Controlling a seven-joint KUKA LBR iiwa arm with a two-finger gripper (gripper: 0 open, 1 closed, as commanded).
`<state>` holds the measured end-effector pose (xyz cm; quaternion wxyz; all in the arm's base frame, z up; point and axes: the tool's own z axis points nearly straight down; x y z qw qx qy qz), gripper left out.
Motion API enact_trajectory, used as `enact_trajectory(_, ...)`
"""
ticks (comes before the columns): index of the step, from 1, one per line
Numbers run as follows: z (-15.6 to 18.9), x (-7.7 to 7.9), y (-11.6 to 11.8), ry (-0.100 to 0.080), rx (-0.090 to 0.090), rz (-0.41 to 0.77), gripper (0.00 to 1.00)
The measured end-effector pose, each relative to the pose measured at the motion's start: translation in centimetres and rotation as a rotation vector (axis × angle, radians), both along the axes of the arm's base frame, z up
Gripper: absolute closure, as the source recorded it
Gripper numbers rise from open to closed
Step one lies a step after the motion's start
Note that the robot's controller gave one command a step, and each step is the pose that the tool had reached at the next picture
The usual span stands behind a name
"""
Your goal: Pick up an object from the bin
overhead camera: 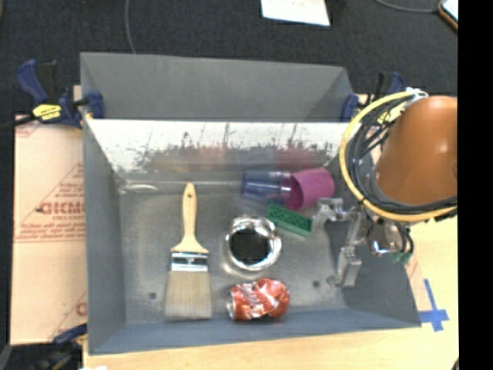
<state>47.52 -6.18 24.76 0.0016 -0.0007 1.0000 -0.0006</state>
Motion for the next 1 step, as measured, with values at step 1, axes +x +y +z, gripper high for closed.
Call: enact_trajectory(1,-12.94,3.74,4.86,-0.005,-0.002,0.192,0.0)
